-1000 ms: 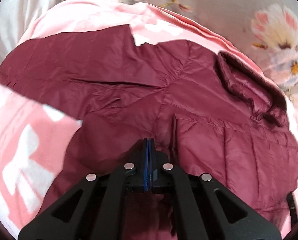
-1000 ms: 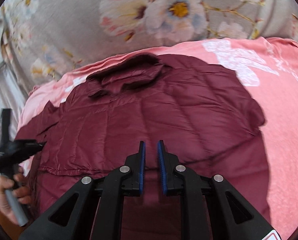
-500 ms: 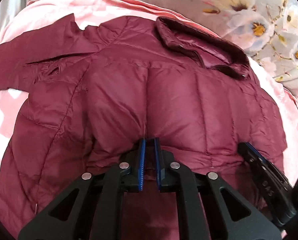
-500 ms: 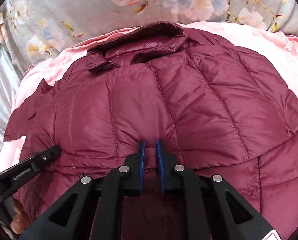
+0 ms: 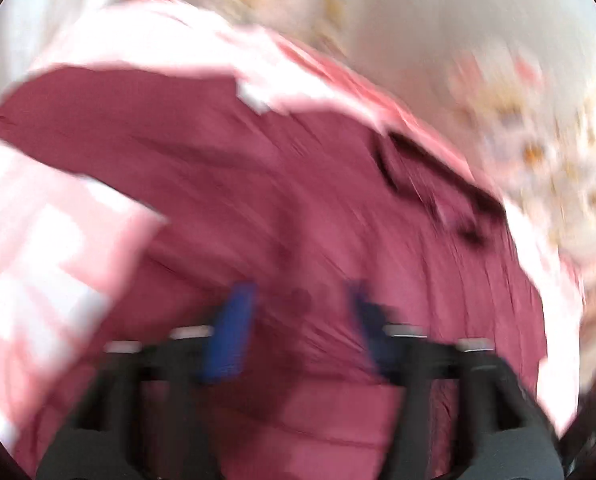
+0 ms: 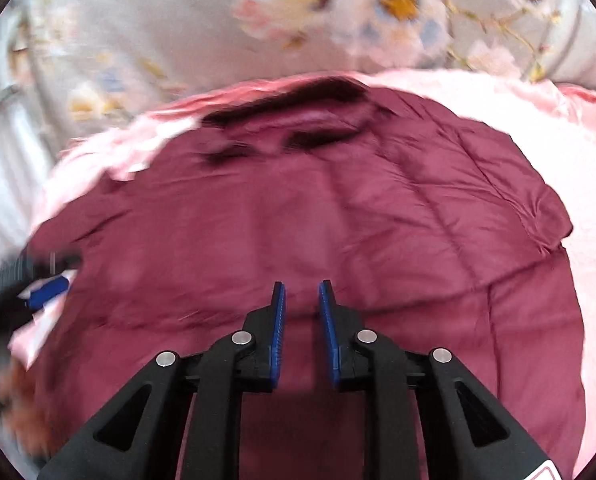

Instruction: Fold large clothes

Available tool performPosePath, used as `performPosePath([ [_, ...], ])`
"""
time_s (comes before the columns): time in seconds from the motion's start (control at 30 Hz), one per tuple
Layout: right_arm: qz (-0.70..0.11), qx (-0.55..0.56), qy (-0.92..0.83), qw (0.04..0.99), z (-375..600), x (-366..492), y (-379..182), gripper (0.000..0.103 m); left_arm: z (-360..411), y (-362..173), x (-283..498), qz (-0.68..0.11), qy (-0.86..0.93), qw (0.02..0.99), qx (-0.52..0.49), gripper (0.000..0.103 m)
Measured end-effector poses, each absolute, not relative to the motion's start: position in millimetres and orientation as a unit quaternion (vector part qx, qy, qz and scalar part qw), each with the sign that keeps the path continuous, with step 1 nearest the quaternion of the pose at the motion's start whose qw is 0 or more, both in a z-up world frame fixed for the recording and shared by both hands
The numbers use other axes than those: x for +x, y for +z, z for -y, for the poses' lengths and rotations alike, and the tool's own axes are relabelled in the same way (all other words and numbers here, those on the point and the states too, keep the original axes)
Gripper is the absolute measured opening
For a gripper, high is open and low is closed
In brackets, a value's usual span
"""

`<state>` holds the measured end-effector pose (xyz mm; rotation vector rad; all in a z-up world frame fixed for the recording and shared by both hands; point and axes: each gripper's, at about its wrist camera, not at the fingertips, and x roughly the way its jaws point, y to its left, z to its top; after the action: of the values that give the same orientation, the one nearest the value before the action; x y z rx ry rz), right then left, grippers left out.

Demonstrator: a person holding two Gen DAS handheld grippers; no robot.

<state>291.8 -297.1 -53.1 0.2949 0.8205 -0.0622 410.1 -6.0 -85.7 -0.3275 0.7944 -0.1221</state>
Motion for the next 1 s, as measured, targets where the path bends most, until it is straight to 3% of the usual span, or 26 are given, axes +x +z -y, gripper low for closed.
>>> performPosePath([
  [0.17, -0.384, 0.117, 0.02, 0.916, 245.9, 246.9, -38.0, 0.03, -113.0, -62.1, 439.8, -0.343, 0.06, 0.919, -0.182, 0.08],
  [0.4, -0.396, 0.101, 0.072, 0.91, 196.3, 216.9, -64.1, 0.038, -271.9, -95.9, 473.9, -0.352, 0.183, 0.861, -0.319, 0.08],
  [0.53, -0.412, 0.106, 0.069, 0.902, 193.3, 218.2, -77.6, 0.04, -317.6, -115.9, 482.3, -0.352, 0.231, 0.847, -0.326, 0.078],
  [0.77, -0.424, 0.111, 0.069, 0.896, 192.2, 219.6, -83.5, 0.041, -333.5, -128.2, 498.4, -0.346, 0.234, 0.842, -0.341, 0.077],
  [0.83, -0.425, 0.109, 0.069, 0.896, 191.6, 220.1, -83.9, 0.042, -327.2, -128.1, 502.8, -0.343, 0.23, 0.848, -0.332, 0.069],
  [0.93, -0.426, 0.108, 0.069, 0.896, 191.8, 219.9, -84.5, 0.042, -322.4, -128.6, 508.3, -0.346, 0.226, 0.854, -0.316, 0.039],
  [1.0, -0.425, 0.107, 0.068, 0.896, 191.3, 220.1, -84.4, 0.042, -318.3, -130.2, 512.0, -0.354, 0.207, 0.857, -0.312, 0.002],
])
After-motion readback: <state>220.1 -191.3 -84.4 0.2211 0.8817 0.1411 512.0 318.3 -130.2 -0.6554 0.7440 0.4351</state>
